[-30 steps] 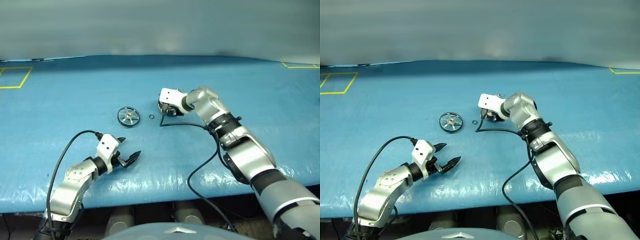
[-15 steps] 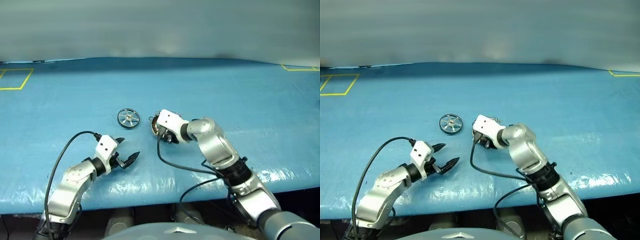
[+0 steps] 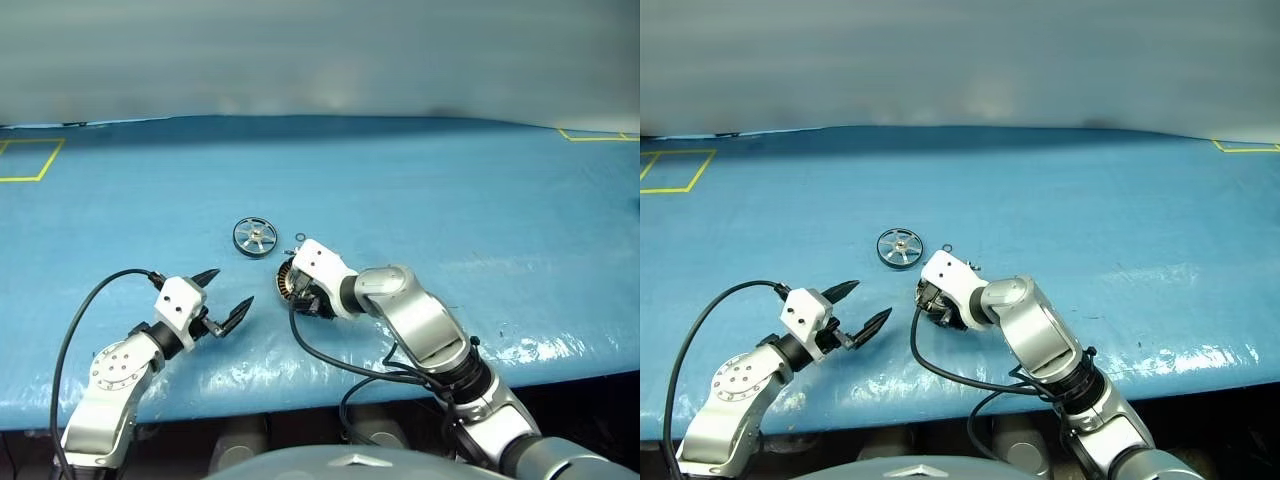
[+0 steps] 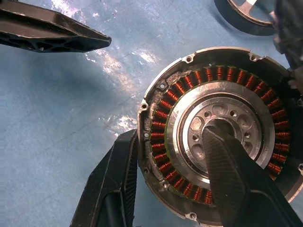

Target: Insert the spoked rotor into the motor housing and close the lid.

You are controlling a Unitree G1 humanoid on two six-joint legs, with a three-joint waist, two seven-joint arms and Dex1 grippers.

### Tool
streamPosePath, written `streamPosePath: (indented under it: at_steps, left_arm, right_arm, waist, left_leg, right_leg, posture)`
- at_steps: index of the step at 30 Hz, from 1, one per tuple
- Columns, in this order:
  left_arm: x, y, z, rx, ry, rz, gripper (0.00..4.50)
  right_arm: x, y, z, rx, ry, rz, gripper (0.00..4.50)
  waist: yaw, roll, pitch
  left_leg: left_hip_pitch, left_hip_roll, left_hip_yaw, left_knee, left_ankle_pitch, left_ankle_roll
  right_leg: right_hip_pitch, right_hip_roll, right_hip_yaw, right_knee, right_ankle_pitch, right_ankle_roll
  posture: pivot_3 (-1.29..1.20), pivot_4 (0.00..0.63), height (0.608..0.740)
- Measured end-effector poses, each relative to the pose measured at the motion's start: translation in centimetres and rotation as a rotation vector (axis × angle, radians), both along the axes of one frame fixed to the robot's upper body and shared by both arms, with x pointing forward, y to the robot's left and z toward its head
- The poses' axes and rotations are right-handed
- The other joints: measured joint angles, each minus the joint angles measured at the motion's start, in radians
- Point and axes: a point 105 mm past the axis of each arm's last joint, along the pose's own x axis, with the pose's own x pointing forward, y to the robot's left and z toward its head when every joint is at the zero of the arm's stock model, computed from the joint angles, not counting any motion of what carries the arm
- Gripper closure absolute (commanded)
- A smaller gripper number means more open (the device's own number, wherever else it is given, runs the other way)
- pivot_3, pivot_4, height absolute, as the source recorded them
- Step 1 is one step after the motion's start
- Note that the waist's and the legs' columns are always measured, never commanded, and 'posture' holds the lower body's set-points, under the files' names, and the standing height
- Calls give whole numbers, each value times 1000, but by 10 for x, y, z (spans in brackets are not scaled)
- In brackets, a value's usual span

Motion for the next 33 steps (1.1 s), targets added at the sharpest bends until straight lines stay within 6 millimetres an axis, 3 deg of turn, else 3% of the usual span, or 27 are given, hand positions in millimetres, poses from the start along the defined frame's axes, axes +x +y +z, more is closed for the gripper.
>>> streamPosePath:
  at_steps: [10, 18, 33]
  left_arm:
    - [-1, 3, -2, 1, 6, 16, 0]
    - [2, 3, 1, -1, -8, 28, 0]
    - [1, 2, 0, -2, -7, 26, 0]
  right_arm:
    - [-14, 20, 2, 44, 83, 31, 2728]
    - [-4, 32, 1, 93, 81, -77, 2728]
    - [2, 34, 9, 117, 105, -183, 2728]
  waist:
    - [-3, 0, 0]
    - [-11, 1, 0]
    - [-8, 1, 2]
  left_leg:
    - [0, 1, 0, -1, 0, 0]
    - [0, 1, 0, -1, 0, 0]
    - [-3, 1, 0, -1, 0, -1]
  right_leg:
    - [-1, 1, 0, 0, 0, 0]
    - [-2, 1, 0, 1, 0, 0]
    - [-4, 0, 0, 1, 0, 0]
  posture:
    - [0, 150, 740]
    - [0, 150, 740]
    - [0, 150, 740]
